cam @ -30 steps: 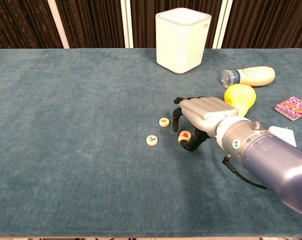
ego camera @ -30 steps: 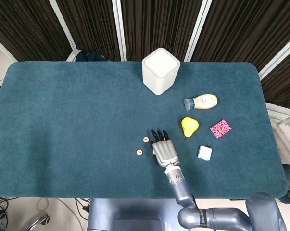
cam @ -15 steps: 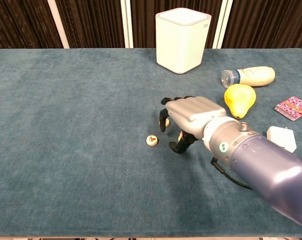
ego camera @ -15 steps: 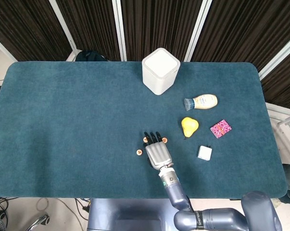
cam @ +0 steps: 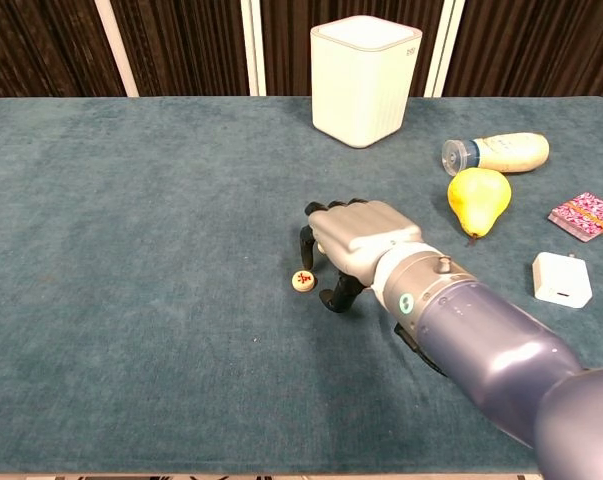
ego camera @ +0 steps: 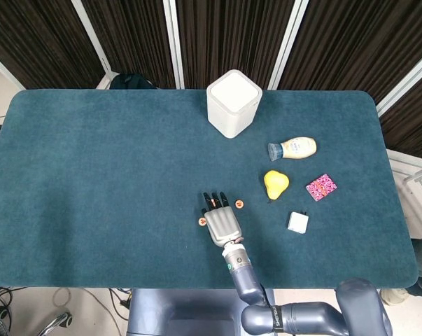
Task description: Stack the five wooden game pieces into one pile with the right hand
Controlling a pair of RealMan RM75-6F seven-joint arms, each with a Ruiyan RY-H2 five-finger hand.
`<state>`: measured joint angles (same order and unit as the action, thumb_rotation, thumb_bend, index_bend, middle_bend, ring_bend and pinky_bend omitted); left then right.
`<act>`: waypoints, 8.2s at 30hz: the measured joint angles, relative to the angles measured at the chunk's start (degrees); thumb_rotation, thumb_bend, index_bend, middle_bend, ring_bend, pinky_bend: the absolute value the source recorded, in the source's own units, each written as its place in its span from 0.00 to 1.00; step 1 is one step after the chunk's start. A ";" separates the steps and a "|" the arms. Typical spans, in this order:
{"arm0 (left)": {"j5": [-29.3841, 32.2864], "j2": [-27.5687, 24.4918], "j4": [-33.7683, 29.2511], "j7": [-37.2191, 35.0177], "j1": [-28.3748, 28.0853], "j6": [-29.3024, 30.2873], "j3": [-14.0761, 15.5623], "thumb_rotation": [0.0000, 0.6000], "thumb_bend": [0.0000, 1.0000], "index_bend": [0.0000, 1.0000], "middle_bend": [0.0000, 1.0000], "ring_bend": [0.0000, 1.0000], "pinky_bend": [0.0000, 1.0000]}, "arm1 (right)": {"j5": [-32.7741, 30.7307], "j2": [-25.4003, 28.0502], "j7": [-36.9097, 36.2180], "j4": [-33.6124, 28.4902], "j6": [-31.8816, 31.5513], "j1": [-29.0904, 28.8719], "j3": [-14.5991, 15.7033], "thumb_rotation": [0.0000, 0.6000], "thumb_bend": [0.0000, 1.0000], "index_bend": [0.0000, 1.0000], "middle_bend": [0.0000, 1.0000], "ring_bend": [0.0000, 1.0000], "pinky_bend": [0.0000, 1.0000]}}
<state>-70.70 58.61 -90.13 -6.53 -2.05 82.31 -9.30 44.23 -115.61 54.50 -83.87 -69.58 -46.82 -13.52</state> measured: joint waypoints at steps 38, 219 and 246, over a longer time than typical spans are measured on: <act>0.31 -0.06 0.08 -0.19 -0.03 -0.28 -0.11 1.00 0.15 0.05 0.00 0.00 0.09 | -0.65 -4.75 1.44 5.67 0.59 -2.24 -2.70 1.00 0.44 0.42 0.00 0.00 0.00; 1.63 0.08 -0.67 2.40 0.37 0.67 -0.58 1.00 0.15 0.05 0.00 0.00 0.09 | 3.40 17.57 -13.49 -0.54 6.50 2.65 1.37 1.00 0.31 0.39 0.00 0.00 0.00; 1.63 0.15 -0.47 2.14 0.39 0.59 -0.63 1.00 0.15 0.05 0.00 0.00 0.09 | 2.70 10.42 -13.61 7.94 7.36 0.96 0.36 1.00 0.41 0.46 0.00 0.00 0.00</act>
<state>-69.07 58.76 -90.60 -4.39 -1.66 82.90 -9.92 46.93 -105.19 40.89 -75.92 -62.22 -45.86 -13.17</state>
